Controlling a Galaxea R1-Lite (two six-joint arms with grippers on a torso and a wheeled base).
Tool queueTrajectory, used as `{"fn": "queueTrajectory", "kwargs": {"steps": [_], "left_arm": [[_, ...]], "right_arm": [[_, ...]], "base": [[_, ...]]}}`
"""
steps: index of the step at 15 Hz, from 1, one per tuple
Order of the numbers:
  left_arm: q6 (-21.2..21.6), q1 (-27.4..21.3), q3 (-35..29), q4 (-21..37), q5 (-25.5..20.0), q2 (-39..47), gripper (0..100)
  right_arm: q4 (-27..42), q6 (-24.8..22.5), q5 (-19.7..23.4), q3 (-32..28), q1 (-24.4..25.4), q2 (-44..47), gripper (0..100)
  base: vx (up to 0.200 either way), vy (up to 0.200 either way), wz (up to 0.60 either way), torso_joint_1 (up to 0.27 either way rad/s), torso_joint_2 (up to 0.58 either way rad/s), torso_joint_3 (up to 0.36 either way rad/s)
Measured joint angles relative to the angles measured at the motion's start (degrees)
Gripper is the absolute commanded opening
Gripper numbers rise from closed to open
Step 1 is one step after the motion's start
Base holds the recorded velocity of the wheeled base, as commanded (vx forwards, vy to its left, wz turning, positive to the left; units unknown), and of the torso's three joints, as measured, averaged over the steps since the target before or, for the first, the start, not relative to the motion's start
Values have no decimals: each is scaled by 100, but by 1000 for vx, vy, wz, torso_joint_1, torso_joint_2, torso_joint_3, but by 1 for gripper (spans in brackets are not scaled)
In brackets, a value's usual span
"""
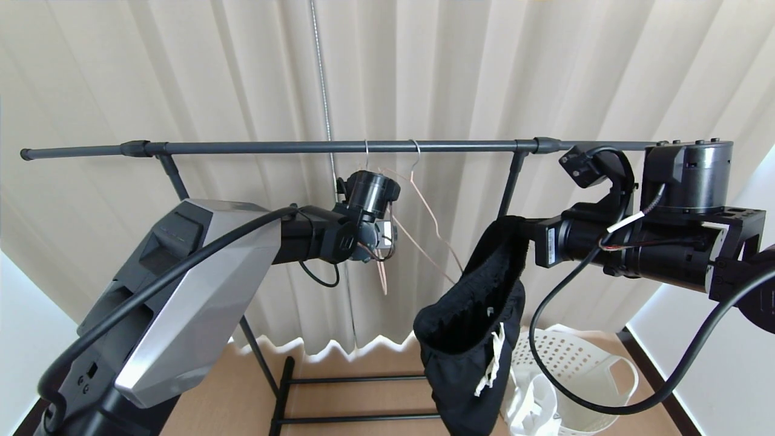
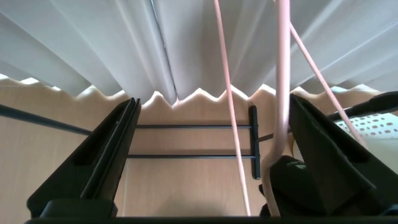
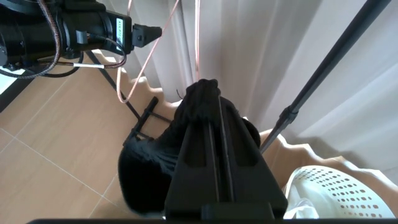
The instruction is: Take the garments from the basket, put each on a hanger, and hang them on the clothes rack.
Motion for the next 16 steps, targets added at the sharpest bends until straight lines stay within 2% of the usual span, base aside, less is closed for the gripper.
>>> {"fn": "queueTrajectory", "kwargs": {"steps": [12,16], "left_arm": [[-46,68,2,5,169,-60,0],[-41,21,378,-22,156,-374,0]], "right_arm": [[0,2,0,2,0,24,0],[-4,2,0,2,-2,17,0]], "base": [[0,0,0,0,0,0],[0,0,0,0,0,0]]}}
